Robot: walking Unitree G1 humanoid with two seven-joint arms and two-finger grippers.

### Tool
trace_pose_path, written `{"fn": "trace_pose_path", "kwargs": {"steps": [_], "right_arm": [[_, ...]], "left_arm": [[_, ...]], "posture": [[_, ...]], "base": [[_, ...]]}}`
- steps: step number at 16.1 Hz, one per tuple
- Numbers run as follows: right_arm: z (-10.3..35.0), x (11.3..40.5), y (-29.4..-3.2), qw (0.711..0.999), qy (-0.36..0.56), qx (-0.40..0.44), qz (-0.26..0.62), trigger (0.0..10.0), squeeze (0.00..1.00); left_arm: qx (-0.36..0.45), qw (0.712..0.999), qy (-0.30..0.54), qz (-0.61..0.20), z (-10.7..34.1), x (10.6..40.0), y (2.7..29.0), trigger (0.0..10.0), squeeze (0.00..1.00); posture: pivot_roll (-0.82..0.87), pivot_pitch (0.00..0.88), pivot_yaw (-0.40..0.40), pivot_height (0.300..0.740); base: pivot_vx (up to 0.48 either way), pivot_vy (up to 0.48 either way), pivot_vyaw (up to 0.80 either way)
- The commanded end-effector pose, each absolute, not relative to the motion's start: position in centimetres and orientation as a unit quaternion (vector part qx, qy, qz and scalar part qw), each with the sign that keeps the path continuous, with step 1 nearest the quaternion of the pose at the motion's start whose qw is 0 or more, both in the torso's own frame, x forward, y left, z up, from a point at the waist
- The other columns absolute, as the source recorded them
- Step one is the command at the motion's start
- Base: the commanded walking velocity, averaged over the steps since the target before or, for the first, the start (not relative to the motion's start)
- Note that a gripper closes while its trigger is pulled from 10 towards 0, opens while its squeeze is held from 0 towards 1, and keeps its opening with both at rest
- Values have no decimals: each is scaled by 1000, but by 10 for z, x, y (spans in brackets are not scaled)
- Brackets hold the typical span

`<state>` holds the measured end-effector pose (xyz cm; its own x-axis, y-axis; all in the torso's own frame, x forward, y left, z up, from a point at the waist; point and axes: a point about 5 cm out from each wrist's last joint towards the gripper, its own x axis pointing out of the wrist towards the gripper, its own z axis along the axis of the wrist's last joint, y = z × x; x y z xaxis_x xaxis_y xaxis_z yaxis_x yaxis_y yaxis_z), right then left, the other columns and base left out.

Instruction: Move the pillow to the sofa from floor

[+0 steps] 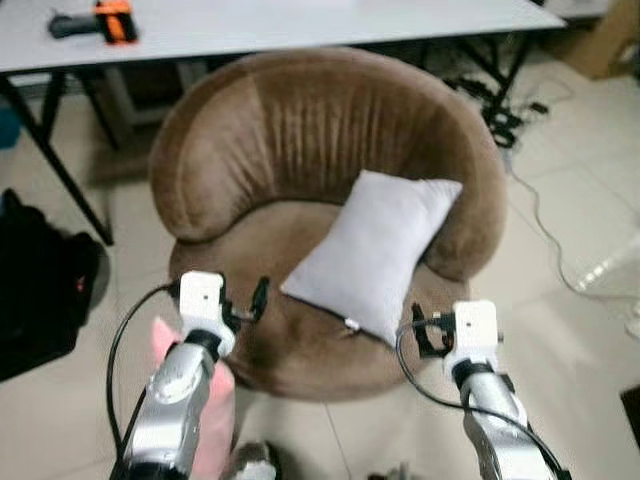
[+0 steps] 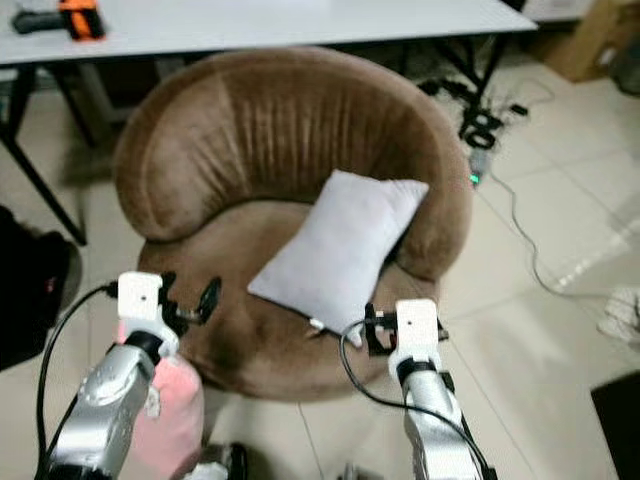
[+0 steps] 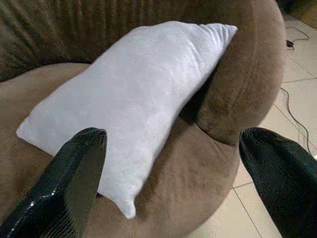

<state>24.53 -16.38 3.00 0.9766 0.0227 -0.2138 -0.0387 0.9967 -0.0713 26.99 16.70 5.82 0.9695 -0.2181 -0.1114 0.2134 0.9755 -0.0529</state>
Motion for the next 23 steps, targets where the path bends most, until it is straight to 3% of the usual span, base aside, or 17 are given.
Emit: {"fn": "trace_pose_path", "kwargs": {"steps": [1, 23], "right_arm": [[28, 243, -169, 993, 115, -37, 8, 10000, 0], [22, 239, -173, 990, 137, -39, 6, 10000, 0]], "left_arm": [[-19, 992, 56, -114, 58, 270, 163, 10000, 0], [-20, 992, 54, -110, 58, 269, 161, 10000, 0]], "posture": [[72, 136, -27, 740], [67, 145, -33, 740]], "base": [[0, 0, 0], [-217, 0, 0]]}}
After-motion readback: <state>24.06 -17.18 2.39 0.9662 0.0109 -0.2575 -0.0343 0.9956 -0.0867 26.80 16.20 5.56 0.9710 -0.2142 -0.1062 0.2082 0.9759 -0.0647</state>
